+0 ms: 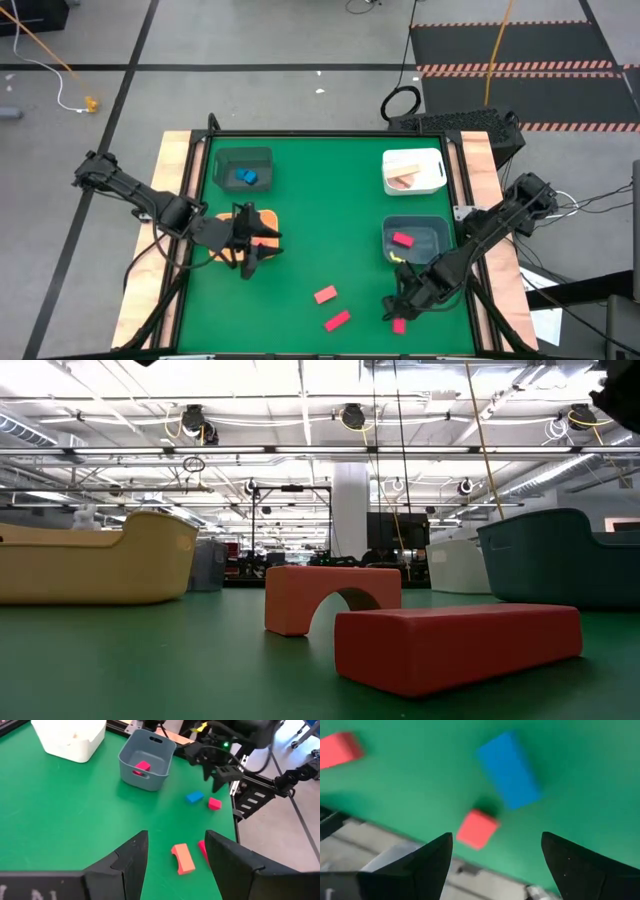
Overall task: Sort & place blocks by color
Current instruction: Put the blue block into the black bin
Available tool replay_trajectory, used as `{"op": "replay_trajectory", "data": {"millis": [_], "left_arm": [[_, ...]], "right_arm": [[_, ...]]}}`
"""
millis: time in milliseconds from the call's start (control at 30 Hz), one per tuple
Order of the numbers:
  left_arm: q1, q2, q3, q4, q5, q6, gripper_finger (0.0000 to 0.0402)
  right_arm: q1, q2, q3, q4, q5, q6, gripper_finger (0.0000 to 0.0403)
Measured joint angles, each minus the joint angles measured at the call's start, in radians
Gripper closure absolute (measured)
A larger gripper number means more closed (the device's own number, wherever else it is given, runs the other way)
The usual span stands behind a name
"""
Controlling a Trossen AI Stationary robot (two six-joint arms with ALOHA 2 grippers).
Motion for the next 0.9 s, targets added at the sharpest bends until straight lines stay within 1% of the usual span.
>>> {"op": "replay_trajectory", "data": {"millis": [67, 167, 267, 467, 633, 700, 900], "left_arm": [[-0.004, 0.0, 0.0, 0.0, 0.0, -0.004, 0.0206], [-0.005, 0.0, 0.0, 0.0, -0.001, 0.0, 0.0206], [-0.005, 0.0, 0.0, 0.0, -0.033, -0.001, 0.0206], [-0.004, 0.0, 0.0, 0.0, -0.07, -0.003, 0.0206], [-0.002, 0.0, 0.0, 0.0, -0.071, -0.004, 0.0206], [-0.002, 0.0, 0.0, 0.0, -0.072, -0.001, 0.0206], [-0.002, 0.0, 0.0, -0.001, -0.081, 0.005, 0.0206]], "right_arm": [[0.0, 0.0, 0.0, -0.032, 0.012, -0.03, 0.0106], [0.0, 0.0, -0.004, -0.041, 0.078, -0.088, 0.0106], [0.0, 0.0, -0.023, -0.041, 0.133, -0.125, 0.0106], [0.001, 0.004, -0.056, -0.038, 0.131, -0.147, 0.0106], [0.001, 0.021, -0.056, -0.028, 0.132, -0.183, 0.0106], [0.001, 0.041, -0.056, -0.021, 0.128, -0.205, 0.0106], [0.002, 0.148, -0.056, 0.099, 0.124, -0.251, 0.0106]]}}
